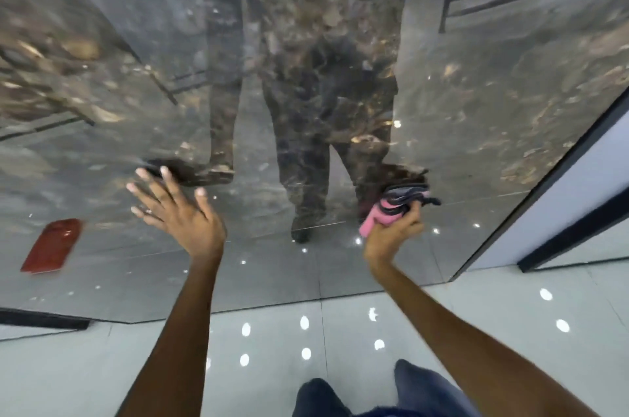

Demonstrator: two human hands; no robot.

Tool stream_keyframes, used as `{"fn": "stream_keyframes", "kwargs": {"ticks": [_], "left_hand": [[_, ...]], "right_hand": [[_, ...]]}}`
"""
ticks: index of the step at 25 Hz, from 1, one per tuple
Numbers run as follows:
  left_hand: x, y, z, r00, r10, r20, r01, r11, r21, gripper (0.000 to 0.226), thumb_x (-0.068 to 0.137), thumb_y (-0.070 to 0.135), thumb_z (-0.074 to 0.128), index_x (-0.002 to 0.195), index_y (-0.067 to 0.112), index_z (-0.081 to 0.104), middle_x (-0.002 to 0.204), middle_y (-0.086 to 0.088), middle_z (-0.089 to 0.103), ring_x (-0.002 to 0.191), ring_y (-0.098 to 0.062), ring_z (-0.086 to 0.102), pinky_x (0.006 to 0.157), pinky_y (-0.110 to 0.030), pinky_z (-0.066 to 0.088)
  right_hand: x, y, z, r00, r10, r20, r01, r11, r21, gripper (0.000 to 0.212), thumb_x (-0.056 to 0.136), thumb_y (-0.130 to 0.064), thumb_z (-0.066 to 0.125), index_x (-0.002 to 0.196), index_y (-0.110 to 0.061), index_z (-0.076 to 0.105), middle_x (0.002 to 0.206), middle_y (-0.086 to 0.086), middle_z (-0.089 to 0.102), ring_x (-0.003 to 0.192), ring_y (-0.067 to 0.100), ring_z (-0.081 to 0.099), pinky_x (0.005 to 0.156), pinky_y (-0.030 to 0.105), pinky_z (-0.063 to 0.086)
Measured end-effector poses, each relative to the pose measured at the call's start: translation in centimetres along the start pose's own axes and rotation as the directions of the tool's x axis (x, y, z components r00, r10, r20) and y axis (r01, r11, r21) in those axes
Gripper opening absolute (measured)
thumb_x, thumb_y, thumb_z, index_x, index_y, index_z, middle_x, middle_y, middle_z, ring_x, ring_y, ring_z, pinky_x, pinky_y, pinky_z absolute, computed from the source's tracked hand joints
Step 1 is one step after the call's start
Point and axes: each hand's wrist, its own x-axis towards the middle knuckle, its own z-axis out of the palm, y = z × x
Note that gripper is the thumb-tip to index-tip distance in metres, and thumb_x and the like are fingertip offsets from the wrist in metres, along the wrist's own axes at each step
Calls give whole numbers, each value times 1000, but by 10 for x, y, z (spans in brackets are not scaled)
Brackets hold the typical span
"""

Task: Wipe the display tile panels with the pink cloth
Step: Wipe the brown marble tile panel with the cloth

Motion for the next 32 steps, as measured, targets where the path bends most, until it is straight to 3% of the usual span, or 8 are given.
{"fn": "stream_keyframes", "kwargs": {"ticks": [4, 7, 11, 14, 16, 20, 24, 32], "left_hand": [[15, -38, 13, 971, 238, 28, -238, 971, -2, 59, 104, 45, 20, 157, 29, -2, 163, -12, -6, 137, -56, 6, 117, -47, -9], [15, -47, 21, 956, 287, -53, -289, 957, -18, 58, 104, 46, 16, 156, 30, -3, 164, 4, -12, 149, -36, -9, 115, -53, -3], [29, -49, 28, 966, 251, -67, -257, 960, -113, 57, 105, 46, 14, 157, 29, -3, 164, 2, -11, 150, -31, -11, 116, -55, -4], [18, -65, 6, 938, 338, 73, -319, 927, -196, 55, 106, 43, 22, 156, 34, 1, 164, 8, -11, 151, -23, -11, 117, -49, -9], [17, -100, -14, 928, 360, 98, -334, 919, -210, 54, 106, 41, 25, 155, 38, 6, 164, 10, -9, 151, -16, -7, 117, -44, -9], [62, -215, -42, 998, -28, 58, 36, 989, -145, 53, 104, 39, 31, 153, 39, 12, 162, -19, 8, 148, -35, 2, 114, -56, -1], [75, -276, -36, 977, 210, 27, -207, 975, -74, 55, 106, 42, 21, 156, 36, 1, 163, -15, -7, 149, -36, -10, 117, -48, -9], [80, -282, -19, 951, 295, -92, -299, 953, -35, 54, 105, 43, 16, 156, 34, -1, 164, -1, -12, 150, -28, -12, 116, -55, -8]], "right_hand": [[-98, -5, 46, 935, 65, 350, -84, 996, 39, 76, 66, 19, 72, 134, 6, 41, 120, 15, 36, 107, 26, 46, 99, 21, 34], [-51, 17, 23, 988, -20, 154, 16, 1000, 26, 83, 61, 23, 72, 135, 7, 37, 127, 25, 41, 115, 27, 50, 105, 39, 41], [-41, -4, 36, 998, -13, -68, 10, 999, -36, 77, 78, 13, 62, 146, -1, 27, 140, 22, 34, 127, 29, 44, 114, 36, 32], [-154, -15, 110, 995, 99, 29, -100, 995, 14, 83, 75, 18, 66, 143, 16, 18, 144, 35, 29, 135, 46, 34, 115, 21, 21], [-216, -27, 142, 935, 296, 197, -314, 947, 67, 86, 79, 9, 70, 146, 10, 15, 144, 30, 35, 131, 42, 43, 110, 35, 33], [-188, -36, 132, 888, 453, 83, -455, 890, 8, 89, 86, -2, 67, 151, 0, 6, 143, 25, 41, 122, 38, 53, 100, 41, 41], [-176, -36, 128, 874, 481, -72, -485, 873, -54, 84, 91, -8, 57, 155, -11, 1, 139, 24, 47, 116, 39, 56, 96, 49, 46], [-256, -38, 205, 658, 747, 95, -753, 655, 59, 69, 92, 3, 51, 148, 3, 11, 140, 28, 42, 119, 42, 51, 95, 44, 42]]}}
